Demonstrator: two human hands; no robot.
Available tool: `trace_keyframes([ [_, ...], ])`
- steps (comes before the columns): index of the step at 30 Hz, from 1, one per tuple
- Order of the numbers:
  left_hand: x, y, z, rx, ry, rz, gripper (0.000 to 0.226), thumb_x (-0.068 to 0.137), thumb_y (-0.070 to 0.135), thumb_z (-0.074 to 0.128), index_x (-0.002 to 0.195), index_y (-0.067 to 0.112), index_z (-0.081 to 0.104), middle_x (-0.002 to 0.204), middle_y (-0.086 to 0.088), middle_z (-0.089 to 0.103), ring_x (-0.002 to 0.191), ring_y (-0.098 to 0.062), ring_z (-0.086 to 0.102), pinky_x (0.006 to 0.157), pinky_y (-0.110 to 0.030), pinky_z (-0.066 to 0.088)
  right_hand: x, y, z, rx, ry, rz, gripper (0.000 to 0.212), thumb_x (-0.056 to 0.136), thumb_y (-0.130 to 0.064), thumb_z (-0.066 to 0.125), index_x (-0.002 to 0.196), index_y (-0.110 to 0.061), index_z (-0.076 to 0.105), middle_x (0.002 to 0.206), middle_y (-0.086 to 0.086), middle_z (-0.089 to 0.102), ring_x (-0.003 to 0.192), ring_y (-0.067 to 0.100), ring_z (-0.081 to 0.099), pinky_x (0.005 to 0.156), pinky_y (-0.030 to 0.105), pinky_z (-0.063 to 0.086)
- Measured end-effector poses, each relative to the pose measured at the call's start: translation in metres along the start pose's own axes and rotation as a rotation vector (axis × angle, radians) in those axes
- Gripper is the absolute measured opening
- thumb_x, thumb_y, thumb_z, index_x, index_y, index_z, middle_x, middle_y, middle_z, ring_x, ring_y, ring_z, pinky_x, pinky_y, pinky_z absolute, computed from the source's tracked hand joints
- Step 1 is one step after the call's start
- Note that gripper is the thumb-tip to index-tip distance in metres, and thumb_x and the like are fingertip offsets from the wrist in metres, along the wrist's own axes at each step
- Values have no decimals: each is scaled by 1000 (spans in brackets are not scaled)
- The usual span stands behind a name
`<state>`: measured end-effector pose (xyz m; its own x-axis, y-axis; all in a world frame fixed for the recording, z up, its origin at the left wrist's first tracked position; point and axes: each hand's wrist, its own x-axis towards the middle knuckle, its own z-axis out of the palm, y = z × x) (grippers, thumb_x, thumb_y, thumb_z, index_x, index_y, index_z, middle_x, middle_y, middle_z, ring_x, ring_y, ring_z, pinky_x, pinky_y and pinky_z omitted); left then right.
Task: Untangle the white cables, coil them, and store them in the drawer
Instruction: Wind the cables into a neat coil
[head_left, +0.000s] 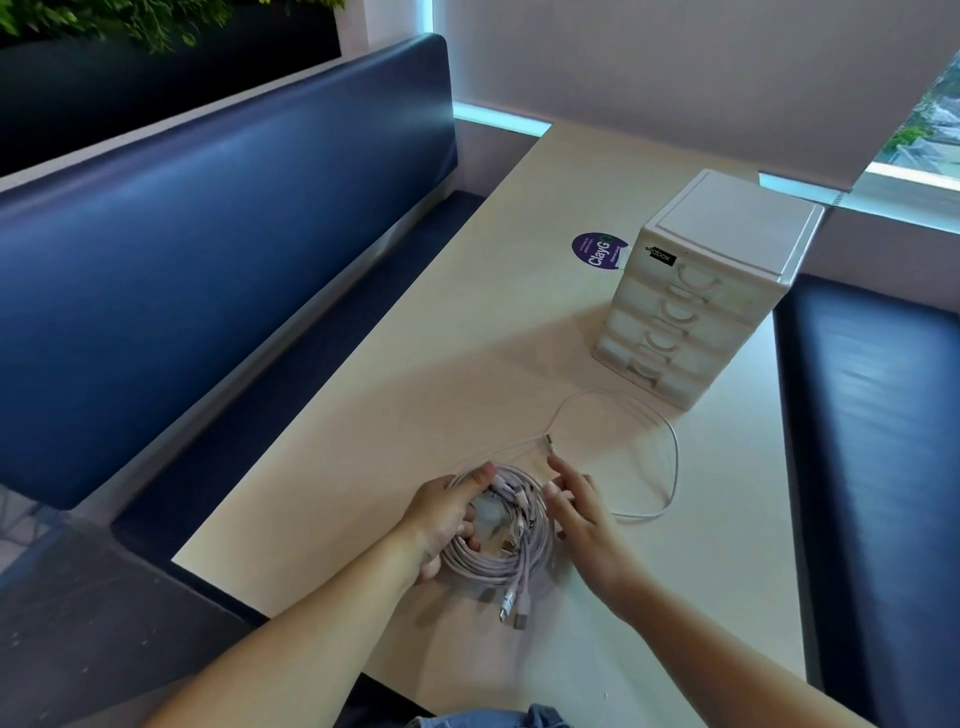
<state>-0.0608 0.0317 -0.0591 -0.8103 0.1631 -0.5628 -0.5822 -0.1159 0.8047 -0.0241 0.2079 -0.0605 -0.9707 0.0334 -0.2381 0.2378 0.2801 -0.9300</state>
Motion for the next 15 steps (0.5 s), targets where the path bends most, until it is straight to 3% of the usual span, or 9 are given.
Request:
trace_keyframes([
  [2,2,0,-2,-4,-1,0,29,93,42,63,87,14,70,54,6,22,40,-9,21,45,-23,33,-1,-1,-7,46,-5,56,19,94,-29,56,112,-33,59,102,8,55,87,12,59,77,24,48],
  [5,3,-1,-2,-2,-3,-6,29,93,42,62,87,14,70,53,7,22,40,-9,21,46,-24,32,-2,-6,-13,120,-77,92,12,91,-9,60,100,-16,65,83,9,54,67,10,57,62,22,52],
  [9,4,-2,-2,-31,2,-19,29,90,43,65,84,15,70,52,8,25,39,-8,22,48,-23,30,-1,-10,-19,223,-146,132,19,85,7,62,98,-7,62,78,4,50,66,14,55,68,27,56],
  [15,0,0,-1,-18,10,-30,31,90,41,66,92,10,66,60,2,28,37,-8,24,46,-22,29,-4,-10,-21,304,-239,245,36,80,16,62,106,-9,57,86,8,48,67,16,54,73,33,58],
])
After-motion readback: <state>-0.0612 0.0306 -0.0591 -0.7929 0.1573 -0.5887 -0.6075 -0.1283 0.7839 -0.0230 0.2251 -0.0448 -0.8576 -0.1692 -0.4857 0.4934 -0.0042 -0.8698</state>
